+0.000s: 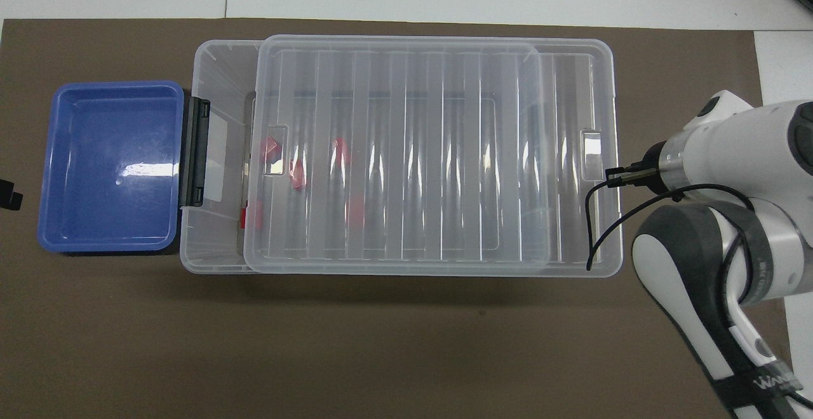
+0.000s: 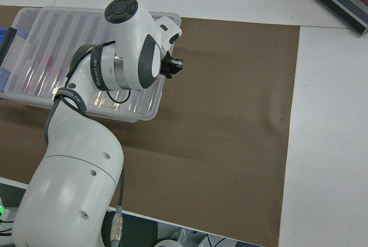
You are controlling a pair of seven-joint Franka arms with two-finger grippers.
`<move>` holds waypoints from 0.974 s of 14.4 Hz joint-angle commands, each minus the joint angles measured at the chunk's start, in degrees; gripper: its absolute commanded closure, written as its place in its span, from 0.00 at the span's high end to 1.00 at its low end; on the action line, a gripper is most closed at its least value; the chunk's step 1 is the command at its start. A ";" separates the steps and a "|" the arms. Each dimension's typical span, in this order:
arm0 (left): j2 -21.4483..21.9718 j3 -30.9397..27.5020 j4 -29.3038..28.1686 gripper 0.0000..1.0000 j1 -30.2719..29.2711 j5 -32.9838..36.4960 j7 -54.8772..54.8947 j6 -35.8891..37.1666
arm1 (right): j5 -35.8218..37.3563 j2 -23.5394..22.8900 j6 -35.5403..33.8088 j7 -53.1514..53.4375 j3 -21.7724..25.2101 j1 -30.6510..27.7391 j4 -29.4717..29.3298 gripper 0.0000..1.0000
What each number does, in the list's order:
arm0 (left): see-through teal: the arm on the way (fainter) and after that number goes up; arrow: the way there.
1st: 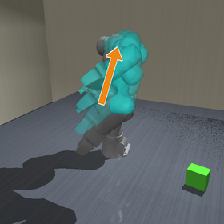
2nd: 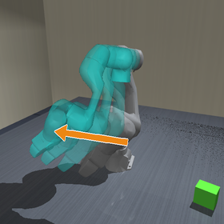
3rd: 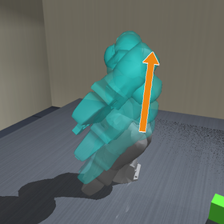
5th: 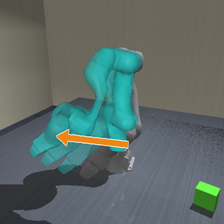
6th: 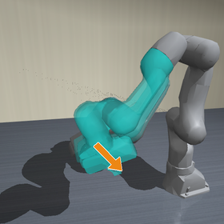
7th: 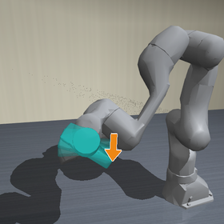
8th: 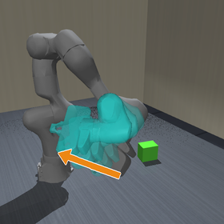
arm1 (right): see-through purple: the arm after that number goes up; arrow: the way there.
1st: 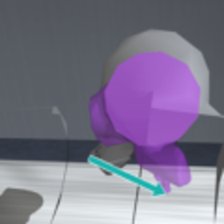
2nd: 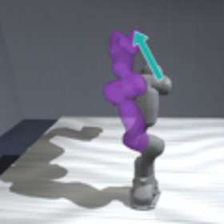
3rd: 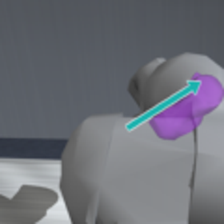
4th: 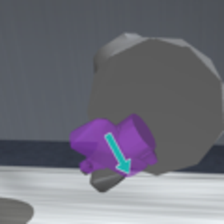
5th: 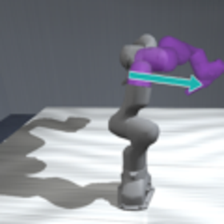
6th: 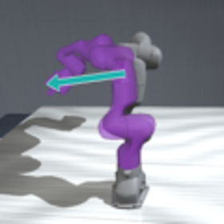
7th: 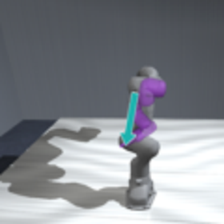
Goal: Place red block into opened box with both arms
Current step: 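Slide the clear lid back over the box with the right gripper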
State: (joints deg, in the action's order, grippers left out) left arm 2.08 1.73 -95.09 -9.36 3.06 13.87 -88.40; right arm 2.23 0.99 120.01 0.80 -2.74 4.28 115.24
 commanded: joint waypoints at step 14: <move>2.76 0.38 -4.75 1.00 10.32 0.28 -0.16 -5.20 | -7.59 1.47 0.66 1.67 -0.07 5.30 1.21 0.00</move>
State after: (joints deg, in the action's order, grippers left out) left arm 2.96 2.91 -97.65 -0.15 3.05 13.65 -92.27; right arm -4.13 1.17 120.08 2.47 -2.74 9.44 115.26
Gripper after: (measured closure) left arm 0.000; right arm 0.991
